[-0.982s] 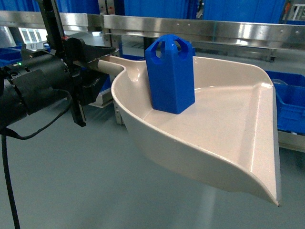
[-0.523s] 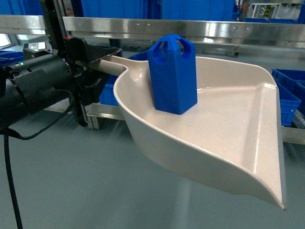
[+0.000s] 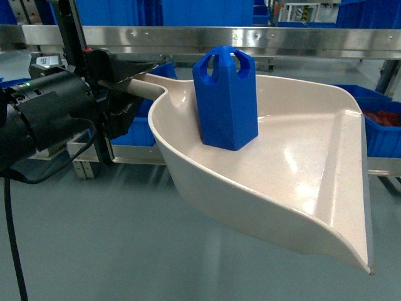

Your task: Place part in tray to right shelf

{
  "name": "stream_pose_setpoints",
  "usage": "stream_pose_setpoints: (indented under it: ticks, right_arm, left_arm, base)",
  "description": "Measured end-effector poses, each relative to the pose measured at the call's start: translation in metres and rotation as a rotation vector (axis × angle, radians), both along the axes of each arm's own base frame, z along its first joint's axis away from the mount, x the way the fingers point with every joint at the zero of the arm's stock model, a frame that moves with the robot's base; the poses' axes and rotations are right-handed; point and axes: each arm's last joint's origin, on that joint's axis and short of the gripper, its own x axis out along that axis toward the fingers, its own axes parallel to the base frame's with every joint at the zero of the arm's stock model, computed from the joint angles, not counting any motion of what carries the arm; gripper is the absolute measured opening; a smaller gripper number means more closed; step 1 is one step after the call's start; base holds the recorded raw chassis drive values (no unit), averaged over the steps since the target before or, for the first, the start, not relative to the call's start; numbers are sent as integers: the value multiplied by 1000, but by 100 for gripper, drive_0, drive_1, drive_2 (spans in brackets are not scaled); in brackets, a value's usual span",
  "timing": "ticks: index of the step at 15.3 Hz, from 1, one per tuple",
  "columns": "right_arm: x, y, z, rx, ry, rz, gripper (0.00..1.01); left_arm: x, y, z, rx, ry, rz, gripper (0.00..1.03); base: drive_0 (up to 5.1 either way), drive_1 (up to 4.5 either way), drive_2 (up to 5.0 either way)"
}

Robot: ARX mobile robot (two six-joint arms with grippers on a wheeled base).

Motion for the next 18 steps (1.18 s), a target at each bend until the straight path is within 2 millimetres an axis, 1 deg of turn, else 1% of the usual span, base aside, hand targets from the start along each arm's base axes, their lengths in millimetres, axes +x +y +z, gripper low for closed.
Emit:
stream_pose_setpoints:
  ticks: [4, 6, 8, 18]
  right_arm:
    - [0, 0, 0, 0, 0, 0, 98]
    - [0, 0, 0, 0, 0, 0, 98]
    - [0, 0, 0, 0, 0, 0, 98]
    - [0, 0, 0, 0, 0, 0, 98]
  left_arm:
    - [0, 0, 0, 0, 0, 3, 15]
    - [-1, -5, 0, 0, 0, -22, 15]
    - [0, 0, 0, 0, 0, 2, 15]
    - [0, -1, 0, 0, 0, -2, 15]
  base:
    - [-153, -153, -153]
    - [0, 0, 0]
    - [0, 0, 0]
    - [0, 0, 0]
